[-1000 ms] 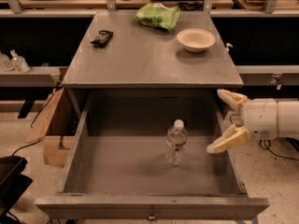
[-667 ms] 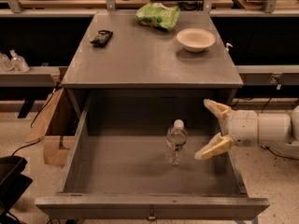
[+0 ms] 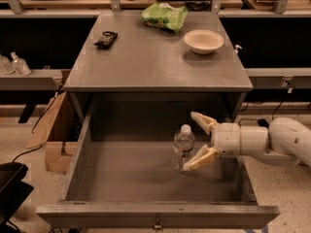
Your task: Pick water bottle from top drawer and place on counter
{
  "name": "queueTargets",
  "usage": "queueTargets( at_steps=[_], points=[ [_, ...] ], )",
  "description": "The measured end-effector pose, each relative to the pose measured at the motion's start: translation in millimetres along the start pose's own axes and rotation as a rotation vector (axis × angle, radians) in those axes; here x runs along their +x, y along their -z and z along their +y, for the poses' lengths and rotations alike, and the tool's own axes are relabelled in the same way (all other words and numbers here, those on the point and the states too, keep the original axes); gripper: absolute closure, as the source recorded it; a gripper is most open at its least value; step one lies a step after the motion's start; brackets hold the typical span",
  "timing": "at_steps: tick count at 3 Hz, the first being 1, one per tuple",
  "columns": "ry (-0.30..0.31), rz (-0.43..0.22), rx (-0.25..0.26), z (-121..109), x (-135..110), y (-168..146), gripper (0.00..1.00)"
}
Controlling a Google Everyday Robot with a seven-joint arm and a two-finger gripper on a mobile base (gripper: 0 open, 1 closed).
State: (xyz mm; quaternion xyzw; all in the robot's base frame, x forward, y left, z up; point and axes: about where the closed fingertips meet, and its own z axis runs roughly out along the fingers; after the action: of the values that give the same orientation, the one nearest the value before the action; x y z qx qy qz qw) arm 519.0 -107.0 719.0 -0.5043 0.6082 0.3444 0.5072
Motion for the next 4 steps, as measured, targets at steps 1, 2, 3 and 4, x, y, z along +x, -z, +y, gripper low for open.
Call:
queueTargets(
  at_steps=[1,2,3,4],
  points=[
    [-0.010,-0.019,-0.041,8.2,3.1,-22.7,0.00],
    [-0.036,-0.020,-0.056,17.1,13.1,-31.0,0.18],
    [-0.061,-0.015,-0.048,24.3,21.7,-24.6,0.42],
    [-0.088,-0.017,-0.032,30.5,29.5,-15.8,0.65]
  ],
)
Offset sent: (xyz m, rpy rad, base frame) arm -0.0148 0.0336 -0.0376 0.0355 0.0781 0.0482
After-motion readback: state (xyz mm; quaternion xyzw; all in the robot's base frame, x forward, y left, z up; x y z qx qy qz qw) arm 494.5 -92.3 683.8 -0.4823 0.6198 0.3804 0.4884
